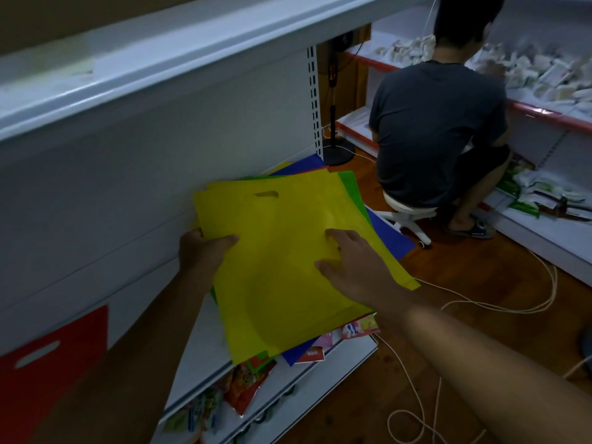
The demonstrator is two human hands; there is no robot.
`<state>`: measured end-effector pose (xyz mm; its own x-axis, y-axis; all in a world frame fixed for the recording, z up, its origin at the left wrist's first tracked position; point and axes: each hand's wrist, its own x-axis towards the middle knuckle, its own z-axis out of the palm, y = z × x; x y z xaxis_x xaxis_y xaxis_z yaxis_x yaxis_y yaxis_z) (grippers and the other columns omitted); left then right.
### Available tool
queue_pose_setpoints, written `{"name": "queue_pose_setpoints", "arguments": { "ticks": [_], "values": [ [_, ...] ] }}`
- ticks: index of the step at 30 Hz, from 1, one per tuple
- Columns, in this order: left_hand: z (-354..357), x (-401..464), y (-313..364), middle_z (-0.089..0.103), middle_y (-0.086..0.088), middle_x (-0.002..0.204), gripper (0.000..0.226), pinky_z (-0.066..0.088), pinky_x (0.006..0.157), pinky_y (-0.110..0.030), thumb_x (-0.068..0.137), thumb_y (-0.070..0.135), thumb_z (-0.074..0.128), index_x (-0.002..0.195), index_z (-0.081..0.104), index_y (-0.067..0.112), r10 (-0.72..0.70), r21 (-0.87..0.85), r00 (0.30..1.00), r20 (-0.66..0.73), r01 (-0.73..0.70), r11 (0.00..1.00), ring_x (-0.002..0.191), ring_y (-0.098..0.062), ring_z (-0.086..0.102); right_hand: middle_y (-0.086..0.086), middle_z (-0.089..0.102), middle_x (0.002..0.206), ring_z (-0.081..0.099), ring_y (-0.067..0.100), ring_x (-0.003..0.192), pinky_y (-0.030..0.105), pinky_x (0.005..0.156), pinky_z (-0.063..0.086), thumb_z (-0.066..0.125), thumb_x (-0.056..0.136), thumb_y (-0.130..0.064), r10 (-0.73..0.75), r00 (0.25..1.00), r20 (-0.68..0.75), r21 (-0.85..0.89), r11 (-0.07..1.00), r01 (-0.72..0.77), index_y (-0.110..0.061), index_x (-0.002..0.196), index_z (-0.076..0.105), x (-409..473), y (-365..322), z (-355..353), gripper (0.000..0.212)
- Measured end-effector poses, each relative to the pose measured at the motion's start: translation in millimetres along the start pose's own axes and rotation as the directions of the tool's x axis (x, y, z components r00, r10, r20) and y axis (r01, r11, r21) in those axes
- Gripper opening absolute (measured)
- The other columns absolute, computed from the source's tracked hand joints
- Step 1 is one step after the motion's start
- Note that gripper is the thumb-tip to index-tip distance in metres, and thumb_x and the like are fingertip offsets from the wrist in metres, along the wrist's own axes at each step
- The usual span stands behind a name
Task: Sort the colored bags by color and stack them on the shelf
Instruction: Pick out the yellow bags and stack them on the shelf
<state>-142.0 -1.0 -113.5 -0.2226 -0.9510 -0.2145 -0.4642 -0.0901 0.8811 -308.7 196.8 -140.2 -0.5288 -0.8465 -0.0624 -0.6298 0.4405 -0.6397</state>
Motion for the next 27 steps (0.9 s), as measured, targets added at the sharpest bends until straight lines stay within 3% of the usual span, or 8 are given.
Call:
{"name": "queue_pose_setpoints", "arguments": {
  "ticks": [4,9,11,14,17,19,24,27],
  "values": [
    [3,2,0,0.056,-0.017,0.133,0.063,0.047,0.087,-0.043,0.078,0.012,0.077,0.134,0.051,0.005,-0.036,-0.094,0.991,0.130,0.048,0.994,0.112,-0.036,0.058,0.004,0.031,0.150,0.038,0.026,0.132,0.044,0.103,0.042,0.061,0.091,-0.044,0.000,1.000,0.007,0.021,1.000,0.000,-0.020,0.147,0.032,1,8,-2,0.067],
    [-3,-6,8,0.060,-0.014,0.126,0.044,0.047,0.093,-0.053,0.084,0.005,0.068,0.127,0.056,0.011,0.050,-0.250,0.972,0.229,0.009,0.968,0.108,-0.034,0.060,0.007,0.010,0.161,0.004,0.027,0.149,0.045,0.119,0.014,0.059,0.090,-0.052,0.091,0.995,-0.034,-0.050,0.994,-0.093,-0.021,0.154,0.014,6,16,-6,0.085],
    [-10,-8,11,0.062,-0.011,0.123,0.044,0.048,0.091,-0.053,0.089,0.003,0.061,0.131,0.054,0.014,0.048,-0.340,0.959,0.281,0.053,0.939,0.108,-0.033,0.061,0.006,0.012,0.161,0.006,0.027,0.149,0.045,0.119,0.014,0.061,0.088,-0.053,0.109,0.993,-0.040,0.002,0.994,-0.109,-0.021,0.155,0.007,11,16,-8,0.092],
    [-24,-13,15,0.073,0.000,0.100,0.032,0.053,0.075,-0.043,0.091,0.002,0.055,0.116,0.062,0.021,0.054,-0.428,0.948,0.315,0.091,0.899,0.091,-0.023,0.069,0.007,0.025,0.158,0.024,0.028,0.145,0.045,0.114,0.030,0.065,0.089,-0.043,0.152,0.988,-0.030,0.212,0.967,-0.143,-0.016,0.155,0.009,18,5,-9,0.091],
    [-45,-17,13,0.075,0.002,0.090,0.026,0.054,0.068,-0.040,0.090,0.002,0.056,0.105,0.065,0.022,0.047,-0.471,0.962,0.268,0.089,0.878,0.081,-0.021,0.071,0.010,0.041,0.148,0.052,0.028,0.121,0.036,0.086,0.048,0.063,0.093,-0.032,0.151,0.989,-0.001,0.312,0.939,-0.143,-0.015,0.153,0.019,20,-13,-8,0.075],
    [-62,-18,9,0.074,-0.002,0.096,0.027,0.054,0.069,-0.040,0.089,0.004,0.060,0.110,0.066,0.018,0.028,-0.474,0.979,0.201,0.072,0.877,0.085,-0.024,0.070,0.012,0.049,0.140,0.059,0.028,0.103,0.037,0.074,0.049,0.061,0.095,-0.025,0.102,0.995,-0.020,0.320,0.943,-0.090,-0.014,0.150,0.024,17,-28,-4,0.067],
    [-119,-23,-12,0.063,-0.011,0.125,0.042,0.050,0.090,-0.049,0.092,0.022,0.063,0.132,0.056,0.012,0.014,-0.371,1.000,0.012,-0.009,0.928,0.107,-0.033,0.063,0.003,0.042,0.148,0.059,0.030,0.111,0.051,0.091,0.050,0.059,0.095,-0.016,-0.108,0.994,0.005,0.253,0.962,0.103,-0.026,0.152,0.020,-3,-78,13,0.069],
    [-163,-32,-32,0.061,-0.007,0.125,0.042,0.051,0.082,-0.038,0.092,0.020,0.063,0.133,0.054,0.013,0.099,-0.227,0.991,-0.085,-0.116,0.967,0.099,-0.026,0.062,0.000,0.036,0.153,0.045,0.025,0.132,0.044,0.105,0.043,0.057,0.097,-0.015,-0.199,0.979,0.040,0.223,0.957,0.186,-0.030,0.149,0.031,-17,-117,31,0.060]
  ]
}}
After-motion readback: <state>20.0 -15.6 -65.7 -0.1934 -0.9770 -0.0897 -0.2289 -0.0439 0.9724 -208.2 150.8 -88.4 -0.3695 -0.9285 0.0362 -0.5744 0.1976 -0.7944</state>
